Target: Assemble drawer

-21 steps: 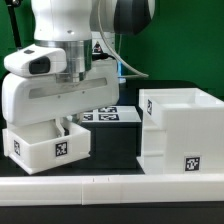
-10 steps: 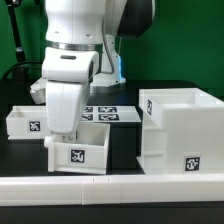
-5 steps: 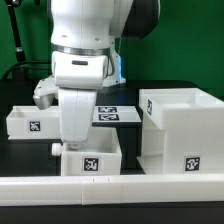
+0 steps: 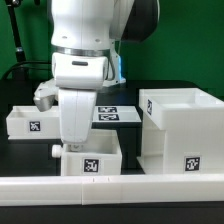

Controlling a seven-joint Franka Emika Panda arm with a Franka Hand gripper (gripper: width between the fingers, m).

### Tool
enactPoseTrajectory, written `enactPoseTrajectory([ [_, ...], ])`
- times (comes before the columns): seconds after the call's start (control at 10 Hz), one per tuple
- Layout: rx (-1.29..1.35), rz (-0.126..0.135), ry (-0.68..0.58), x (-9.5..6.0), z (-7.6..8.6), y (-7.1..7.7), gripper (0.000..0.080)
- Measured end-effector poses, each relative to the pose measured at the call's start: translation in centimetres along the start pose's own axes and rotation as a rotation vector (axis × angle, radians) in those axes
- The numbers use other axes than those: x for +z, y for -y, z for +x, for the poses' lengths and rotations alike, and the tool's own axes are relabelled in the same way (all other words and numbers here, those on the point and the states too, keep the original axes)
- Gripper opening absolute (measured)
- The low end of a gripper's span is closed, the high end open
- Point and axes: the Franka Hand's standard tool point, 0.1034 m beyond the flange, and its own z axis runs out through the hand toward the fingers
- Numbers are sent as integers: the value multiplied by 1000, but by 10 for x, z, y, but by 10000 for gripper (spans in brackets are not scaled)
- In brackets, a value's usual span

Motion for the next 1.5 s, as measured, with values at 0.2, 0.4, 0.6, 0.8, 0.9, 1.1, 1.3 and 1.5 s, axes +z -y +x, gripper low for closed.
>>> enactPoseTrajectory([
  [0.2, 4, -21, -11, -2, 14, -6, 42],
  [0.4, -4, -87, -19, -3, 24, -14, 42],
  [0.6, 4, -74, -18, -2, 21, -11, 42],
  [0.8, 7, -70, -18, 1, 21, -12, 42],
  [0.9, 9, -69, -21, 2, 27, -13, 42],
  [1.1, -5, -72, -19, 1, 38, -14, 42],
  [1.3, -10, -74, -14, 0, 44, -15, 42],
  [1.5, -6, -74, -8, 0, 41, -15, 42],
])
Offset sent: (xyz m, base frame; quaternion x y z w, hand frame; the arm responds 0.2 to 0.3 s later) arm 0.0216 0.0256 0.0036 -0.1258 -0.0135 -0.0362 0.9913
